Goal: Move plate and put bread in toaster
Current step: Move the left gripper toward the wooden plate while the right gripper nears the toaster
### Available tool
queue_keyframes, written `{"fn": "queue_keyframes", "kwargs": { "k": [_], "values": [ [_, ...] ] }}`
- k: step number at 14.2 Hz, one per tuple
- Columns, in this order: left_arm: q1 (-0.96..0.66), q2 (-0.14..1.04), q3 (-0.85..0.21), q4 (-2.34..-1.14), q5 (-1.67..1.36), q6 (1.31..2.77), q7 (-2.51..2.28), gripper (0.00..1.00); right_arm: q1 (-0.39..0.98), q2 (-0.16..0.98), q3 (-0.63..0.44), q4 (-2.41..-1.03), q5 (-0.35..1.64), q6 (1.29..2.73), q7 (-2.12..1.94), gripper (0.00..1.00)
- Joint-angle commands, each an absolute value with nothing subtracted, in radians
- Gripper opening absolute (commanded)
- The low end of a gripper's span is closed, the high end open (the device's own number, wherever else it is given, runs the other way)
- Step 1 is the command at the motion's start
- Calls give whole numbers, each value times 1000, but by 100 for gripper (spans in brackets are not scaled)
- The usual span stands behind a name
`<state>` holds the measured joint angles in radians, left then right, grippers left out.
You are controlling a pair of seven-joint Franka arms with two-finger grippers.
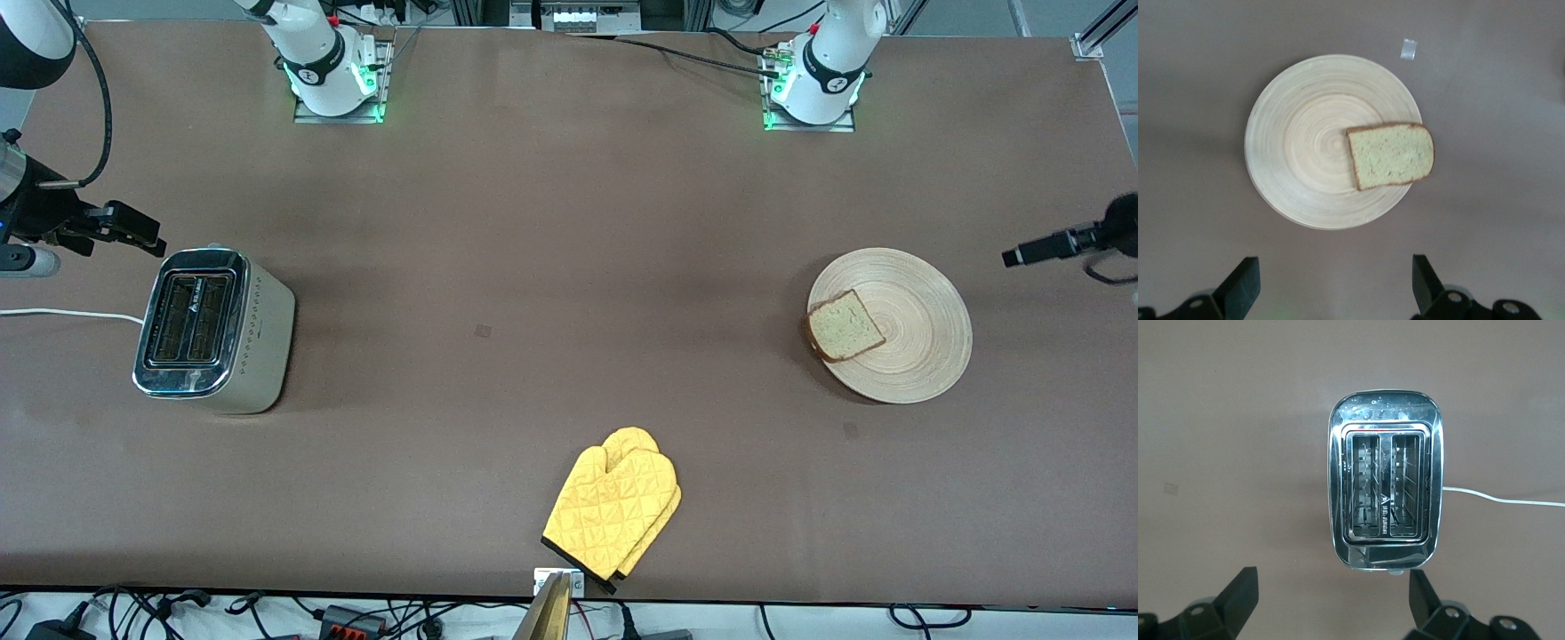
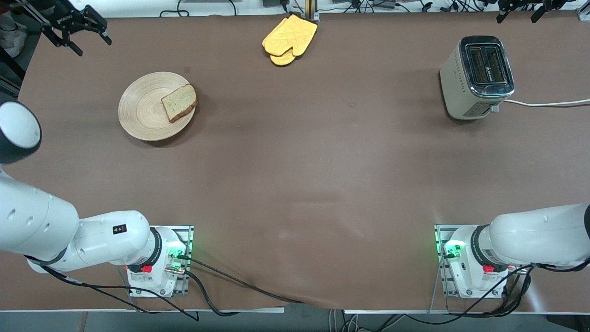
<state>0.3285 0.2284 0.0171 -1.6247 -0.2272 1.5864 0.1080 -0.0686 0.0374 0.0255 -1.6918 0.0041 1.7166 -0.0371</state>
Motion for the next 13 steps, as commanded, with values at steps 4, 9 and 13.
{"fn": "queue_keyframes", "kwargs": {
  "k": [4,9,13],
  "values": [
    [527,546,11,-1460,-360,1559,446,100,-51,75,25,-1683,11,1719,-35,100],
    [580,713,11,-1474,-448,1597,672,100,11,159,25,-1663,17,1729,-35,100],
    [571,758,12,-1480,-433,1600,680,100,35,173,25,-1660,18,1730,-35,100]
  ]
}}
